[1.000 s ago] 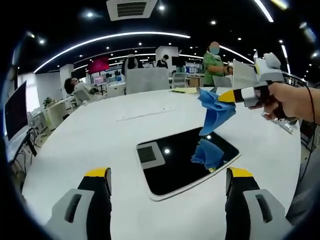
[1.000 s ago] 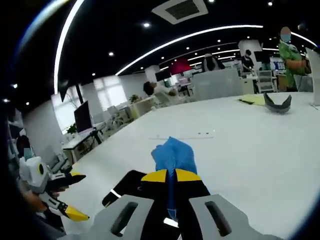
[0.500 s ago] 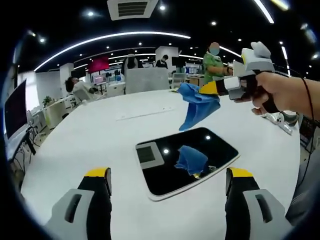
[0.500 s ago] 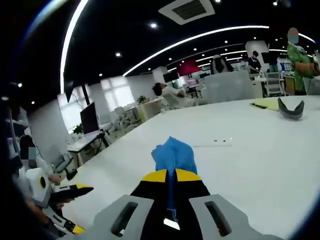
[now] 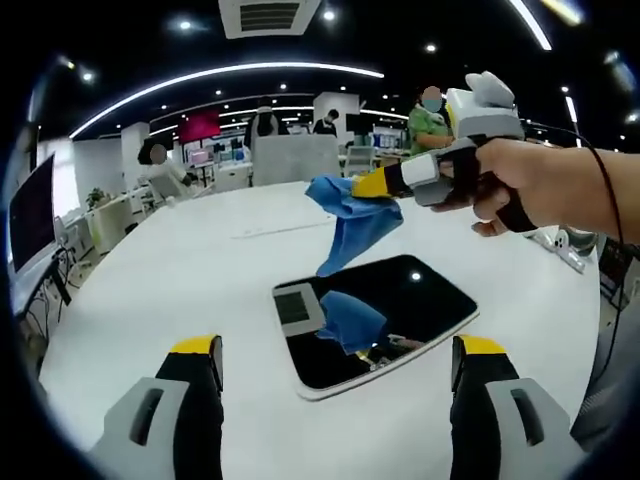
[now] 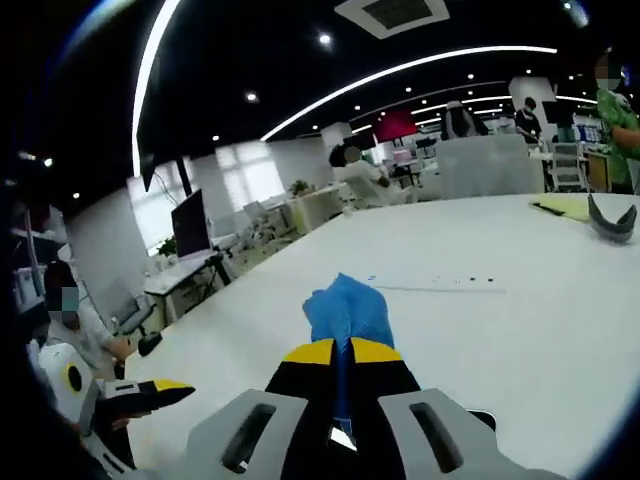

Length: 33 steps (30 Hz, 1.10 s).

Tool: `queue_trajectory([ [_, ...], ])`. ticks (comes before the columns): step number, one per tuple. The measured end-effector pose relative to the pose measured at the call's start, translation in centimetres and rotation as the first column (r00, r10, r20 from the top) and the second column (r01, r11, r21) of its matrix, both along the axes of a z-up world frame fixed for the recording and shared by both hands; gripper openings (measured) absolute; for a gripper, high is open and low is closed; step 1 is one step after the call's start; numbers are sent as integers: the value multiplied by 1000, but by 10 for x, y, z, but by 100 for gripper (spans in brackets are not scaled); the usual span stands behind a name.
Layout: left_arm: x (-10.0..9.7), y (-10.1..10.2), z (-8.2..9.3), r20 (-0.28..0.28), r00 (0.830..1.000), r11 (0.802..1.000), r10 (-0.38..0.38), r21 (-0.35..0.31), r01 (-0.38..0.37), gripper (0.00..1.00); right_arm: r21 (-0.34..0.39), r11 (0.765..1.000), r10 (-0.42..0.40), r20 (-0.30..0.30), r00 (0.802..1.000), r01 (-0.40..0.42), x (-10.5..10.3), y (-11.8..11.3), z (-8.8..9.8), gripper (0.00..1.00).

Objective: Wipe the mirror surface with the cleaning cloth until all visible marks leave the cleaned area.

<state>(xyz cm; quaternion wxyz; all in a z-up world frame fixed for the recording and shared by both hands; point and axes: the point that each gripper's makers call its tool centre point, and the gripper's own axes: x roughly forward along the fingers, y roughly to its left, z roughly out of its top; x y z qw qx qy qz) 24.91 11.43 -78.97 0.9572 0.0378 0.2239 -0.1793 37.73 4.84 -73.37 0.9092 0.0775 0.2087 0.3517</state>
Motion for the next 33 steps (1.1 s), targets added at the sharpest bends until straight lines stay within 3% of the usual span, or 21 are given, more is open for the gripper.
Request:
queue_trajectory([
  [9, 1, 1, -5, -9, 1000, 1000, 2, -3, -2, 95, 4, 1000, 19, -5, 1000, -19, 4, 30, -6, 0],
  [20, -2, 2, -4, -12, 1000, 1000, 6, -11, -6, 95, -2, 1000, 22, -27, 999, -22, 14, 49, -25, 0],
  [33, -5, 3, -4, -19, 1000, 1000, 10, -15, -10, 94, -63, 997, 47, -66, 997, -52, -1, 58, -54, 0],
])
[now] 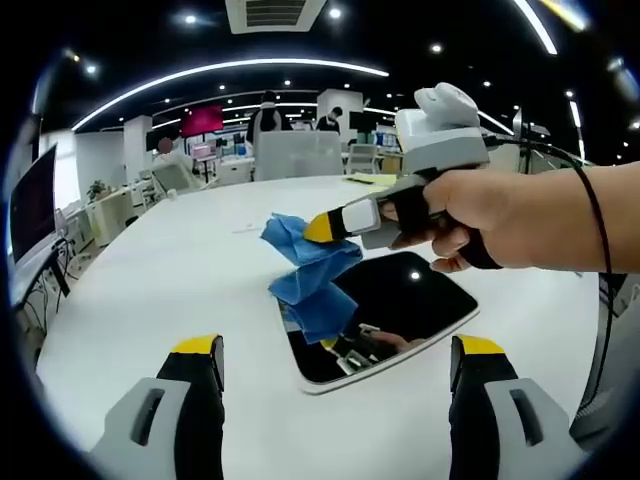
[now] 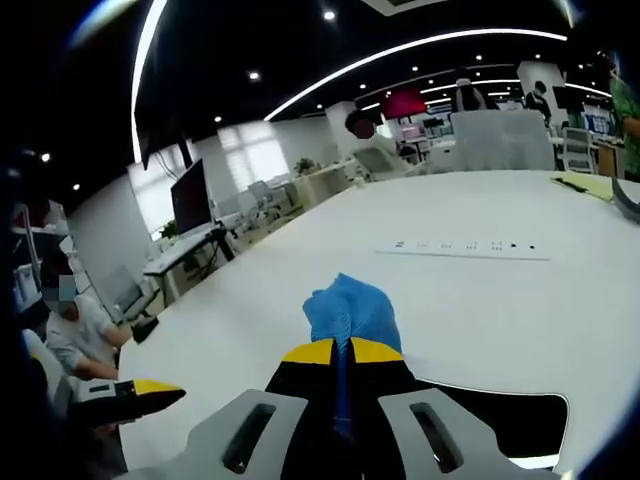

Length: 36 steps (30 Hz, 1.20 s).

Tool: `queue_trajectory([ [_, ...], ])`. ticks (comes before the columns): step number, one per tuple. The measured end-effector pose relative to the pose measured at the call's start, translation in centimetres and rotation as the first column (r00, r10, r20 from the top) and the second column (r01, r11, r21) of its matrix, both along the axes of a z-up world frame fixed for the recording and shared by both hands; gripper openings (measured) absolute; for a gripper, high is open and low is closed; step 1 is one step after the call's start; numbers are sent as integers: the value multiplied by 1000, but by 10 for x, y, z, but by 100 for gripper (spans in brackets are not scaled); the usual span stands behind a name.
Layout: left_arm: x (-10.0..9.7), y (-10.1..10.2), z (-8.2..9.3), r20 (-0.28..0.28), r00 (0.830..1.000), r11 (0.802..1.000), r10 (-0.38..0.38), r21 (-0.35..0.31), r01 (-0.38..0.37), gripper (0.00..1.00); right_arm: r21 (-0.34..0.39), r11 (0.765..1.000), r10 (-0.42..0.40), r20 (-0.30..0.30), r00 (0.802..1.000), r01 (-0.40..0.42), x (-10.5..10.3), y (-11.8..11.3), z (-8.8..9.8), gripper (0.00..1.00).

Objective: Wipe the mirror surface with the cleaning cloth until all visible marks leave the cleaned area.

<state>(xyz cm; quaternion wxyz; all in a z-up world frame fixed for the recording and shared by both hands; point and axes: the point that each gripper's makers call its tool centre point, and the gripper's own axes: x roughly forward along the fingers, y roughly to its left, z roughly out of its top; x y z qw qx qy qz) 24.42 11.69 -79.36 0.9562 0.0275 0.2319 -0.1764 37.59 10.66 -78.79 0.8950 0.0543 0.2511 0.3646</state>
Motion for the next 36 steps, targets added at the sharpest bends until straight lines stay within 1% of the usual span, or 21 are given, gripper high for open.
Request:
queue_trajectory([
  [4, 0, 1, 0, 2, 1000, 1000, 4, 1, -4, 94, -15, 1000, 10, -9, 1000, -10, -4, 2, -6, 0],
  [11, -1, 3, -4, -11, 1000, 1000, 5, 19, -5, 94, -78, 996, 40, -41, 998, -43, -15, 10, -29, 0],
  [15, -1, 3, -5, -17, 1000, 1000, 6, 17, -6, 94, -123, 990, 63, -40, 997, -68, -20, 12, -37, 0],
  [21, -1, 2, -5, -19, 1000, 1000, 4, 11, -4, 94, -155, 984, 78, -43, 996, -83, -23, 12, -48, 0],
  [36, -1, 0, -7, -26, 1000, 1000, -4, 11, 4, 93, -152, 985, 74, -36, 997, -78, -19, 10, -51, 0],
])
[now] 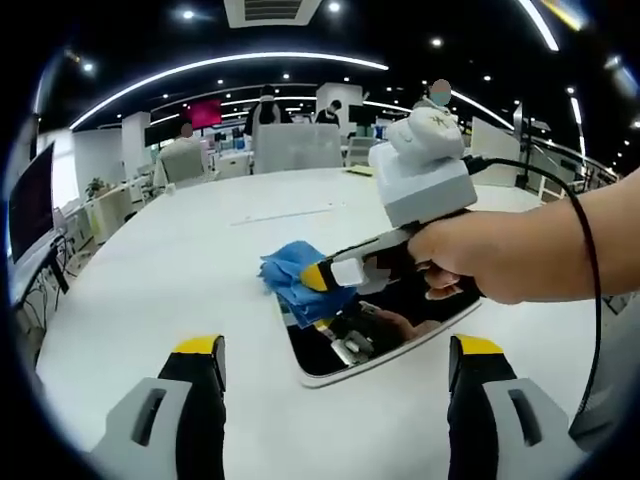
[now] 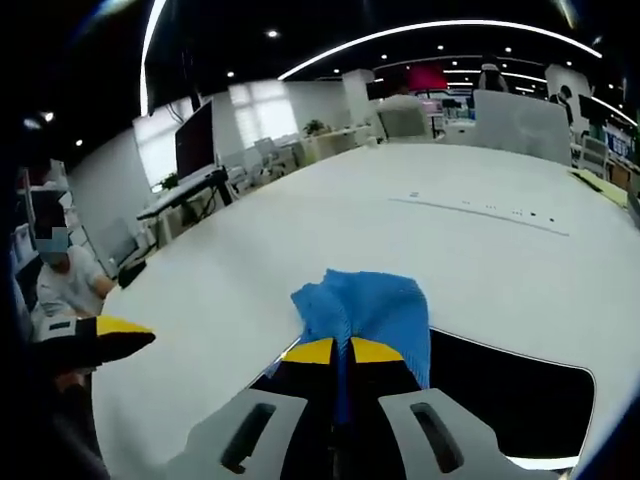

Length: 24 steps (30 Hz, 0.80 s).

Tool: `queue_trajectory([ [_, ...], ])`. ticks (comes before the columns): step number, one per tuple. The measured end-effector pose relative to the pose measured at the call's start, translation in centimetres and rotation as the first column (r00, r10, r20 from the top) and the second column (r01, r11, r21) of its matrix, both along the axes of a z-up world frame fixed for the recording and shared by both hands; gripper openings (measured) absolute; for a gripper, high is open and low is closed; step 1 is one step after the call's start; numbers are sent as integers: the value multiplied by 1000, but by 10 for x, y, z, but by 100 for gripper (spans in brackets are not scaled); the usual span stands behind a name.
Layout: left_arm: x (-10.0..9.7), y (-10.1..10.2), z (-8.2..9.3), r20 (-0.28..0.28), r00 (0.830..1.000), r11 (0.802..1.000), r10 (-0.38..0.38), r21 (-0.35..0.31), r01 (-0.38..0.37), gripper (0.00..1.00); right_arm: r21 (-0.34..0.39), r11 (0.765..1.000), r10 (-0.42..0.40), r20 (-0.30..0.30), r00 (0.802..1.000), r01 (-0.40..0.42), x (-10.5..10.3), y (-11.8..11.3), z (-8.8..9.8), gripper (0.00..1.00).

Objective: Wipe the mirror surface with the cleaning cloth until all visible marks leave the cleaned area.

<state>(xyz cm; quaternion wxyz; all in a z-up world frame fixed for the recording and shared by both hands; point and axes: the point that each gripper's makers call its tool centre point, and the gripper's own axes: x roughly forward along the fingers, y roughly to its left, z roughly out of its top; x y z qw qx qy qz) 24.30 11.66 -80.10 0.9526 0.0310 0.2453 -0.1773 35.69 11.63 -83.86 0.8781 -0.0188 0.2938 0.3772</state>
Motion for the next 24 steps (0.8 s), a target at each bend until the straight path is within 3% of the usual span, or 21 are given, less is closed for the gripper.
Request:
queue_trajectory([
  [24, 2, -2, -1, 1, 1000, 1000, -5, 1, 5, 93, 10, 999, -45, 3, 999, 45, 4, -10, 0, 0],
])
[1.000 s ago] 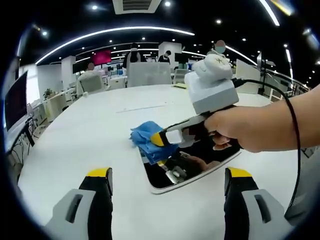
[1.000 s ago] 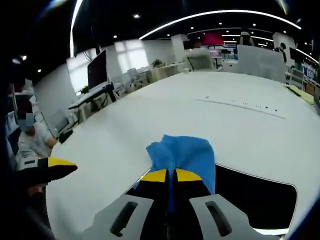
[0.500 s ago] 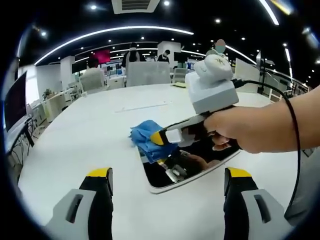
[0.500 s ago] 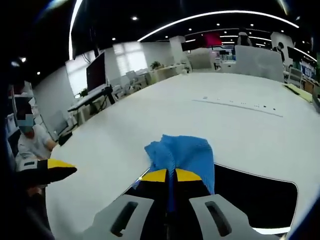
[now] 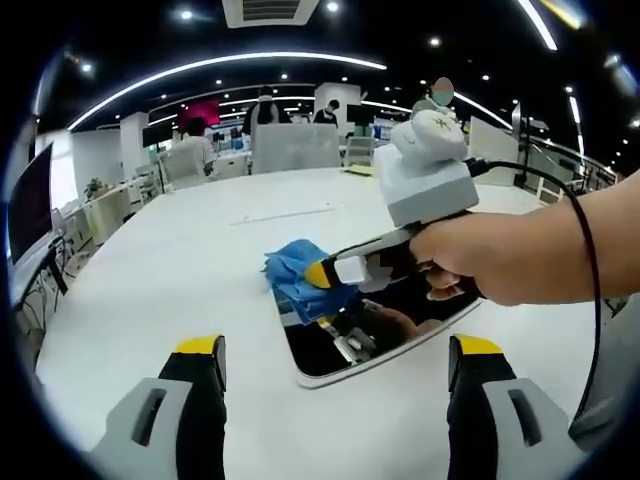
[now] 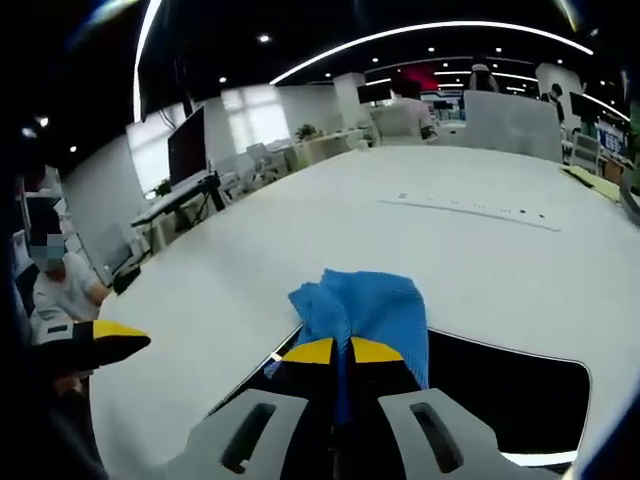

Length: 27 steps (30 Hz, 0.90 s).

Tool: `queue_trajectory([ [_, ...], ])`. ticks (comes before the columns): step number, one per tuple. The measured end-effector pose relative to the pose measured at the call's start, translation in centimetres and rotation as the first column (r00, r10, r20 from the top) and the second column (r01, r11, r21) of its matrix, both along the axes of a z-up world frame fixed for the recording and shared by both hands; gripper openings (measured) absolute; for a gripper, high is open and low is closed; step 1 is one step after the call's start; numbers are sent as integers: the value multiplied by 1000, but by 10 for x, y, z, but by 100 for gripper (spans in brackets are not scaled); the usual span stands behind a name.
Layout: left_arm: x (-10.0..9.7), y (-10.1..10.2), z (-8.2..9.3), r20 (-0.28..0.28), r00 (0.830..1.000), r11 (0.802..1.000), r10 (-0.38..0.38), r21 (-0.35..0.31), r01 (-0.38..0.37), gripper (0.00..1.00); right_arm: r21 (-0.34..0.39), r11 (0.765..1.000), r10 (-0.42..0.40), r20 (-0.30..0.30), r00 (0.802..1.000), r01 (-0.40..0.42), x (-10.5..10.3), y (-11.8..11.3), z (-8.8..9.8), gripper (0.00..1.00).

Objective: Wipe the mirror surface with the cleaning cloth until all visible marks leave the cleaned area.

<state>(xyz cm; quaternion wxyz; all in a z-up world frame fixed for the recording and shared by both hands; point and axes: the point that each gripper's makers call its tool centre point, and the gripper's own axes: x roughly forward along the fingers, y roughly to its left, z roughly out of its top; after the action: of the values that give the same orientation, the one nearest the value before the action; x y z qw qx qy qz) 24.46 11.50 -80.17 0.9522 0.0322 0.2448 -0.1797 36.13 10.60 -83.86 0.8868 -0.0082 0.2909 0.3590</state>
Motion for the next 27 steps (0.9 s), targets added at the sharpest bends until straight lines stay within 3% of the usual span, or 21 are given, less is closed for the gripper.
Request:
queue_trajectory([
  [27, -2, -3, -1, -3, 1000, 1000, -10, 3, 10, 93, -1, 1000, -31, 1, 1000, 31, 6, -11, 0, 0],
])
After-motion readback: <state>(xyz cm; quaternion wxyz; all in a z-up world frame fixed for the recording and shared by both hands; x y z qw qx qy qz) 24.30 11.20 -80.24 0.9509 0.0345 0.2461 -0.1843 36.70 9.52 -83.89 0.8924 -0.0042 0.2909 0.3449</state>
